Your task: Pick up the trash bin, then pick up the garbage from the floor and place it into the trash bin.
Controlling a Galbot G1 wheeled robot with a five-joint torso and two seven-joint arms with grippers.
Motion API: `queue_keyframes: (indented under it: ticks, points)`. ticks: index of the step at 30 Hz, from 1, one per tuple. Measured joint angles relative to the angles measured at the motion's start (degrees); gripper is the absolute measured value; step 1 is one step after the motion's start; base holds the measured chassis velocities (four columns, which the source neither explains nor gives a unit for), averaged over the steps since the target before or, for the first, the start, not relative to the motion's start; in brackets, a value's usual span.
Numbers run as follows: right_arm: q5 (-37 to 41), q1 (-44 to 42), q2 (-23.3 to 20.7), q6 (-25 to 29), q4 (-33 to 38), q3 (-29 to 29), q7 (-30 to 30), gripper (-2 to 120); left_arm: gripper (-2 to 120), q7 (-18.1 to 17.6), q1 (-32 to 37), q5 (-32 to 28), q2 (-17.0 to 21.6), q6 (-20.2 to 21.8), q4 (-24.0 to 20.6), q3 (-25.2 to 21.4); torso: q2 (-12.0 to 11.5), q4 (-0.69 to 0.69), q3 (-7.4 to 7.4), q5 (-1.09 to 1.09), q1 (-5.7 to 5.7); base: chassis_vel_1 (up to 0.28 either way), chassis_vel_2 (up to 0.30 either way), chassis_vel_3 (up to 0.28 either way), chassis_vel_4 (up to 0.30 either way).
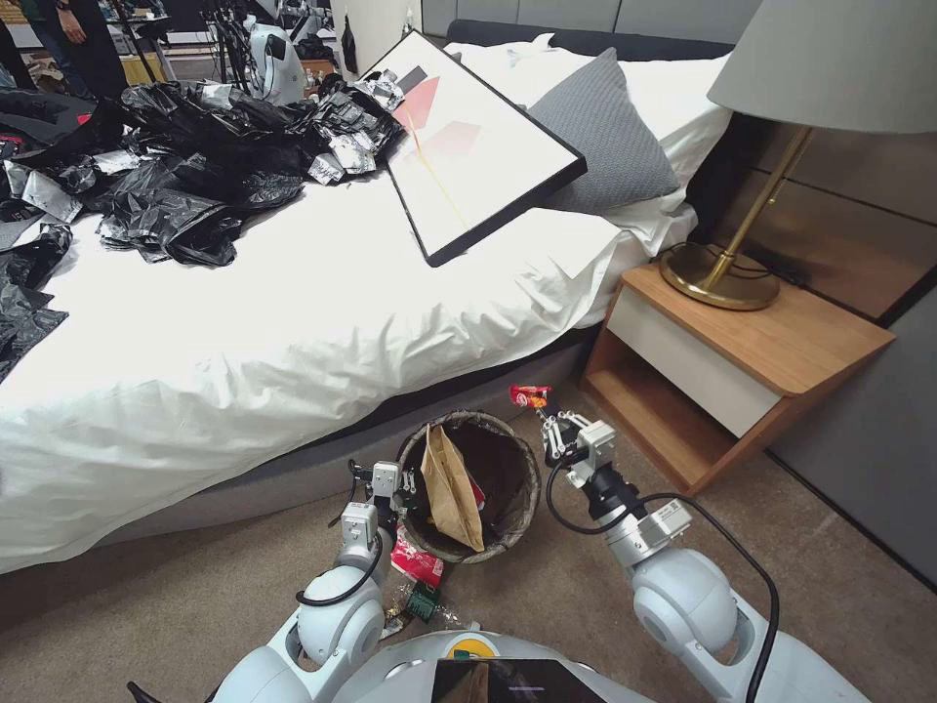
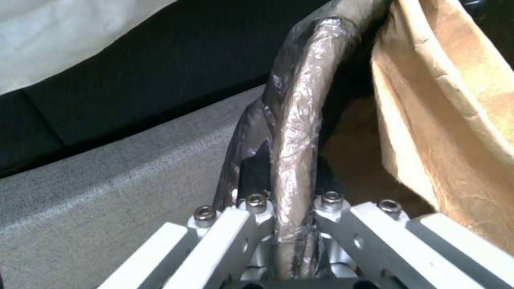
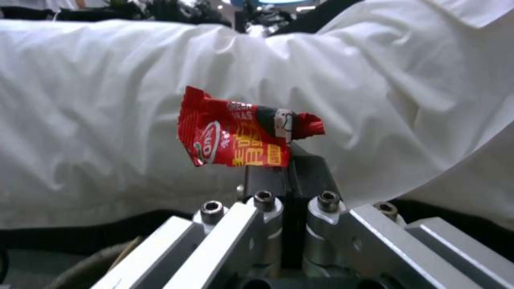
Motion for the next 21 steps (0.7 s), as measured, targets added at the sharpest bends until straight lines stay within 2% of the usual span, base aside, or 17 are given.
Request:
queue_keyframes:
  ticks: [21]
  points:
    - [-3.5,-1.2,-0.3,0.6,-3.6,-5.7,-0.6,0,0,-0.1,0.0,0.1,-0.2,0.1,-0.1,0.0,0.0,0.0,0.0,0.0,0.0,0.0,0.0,0.0,0.0]
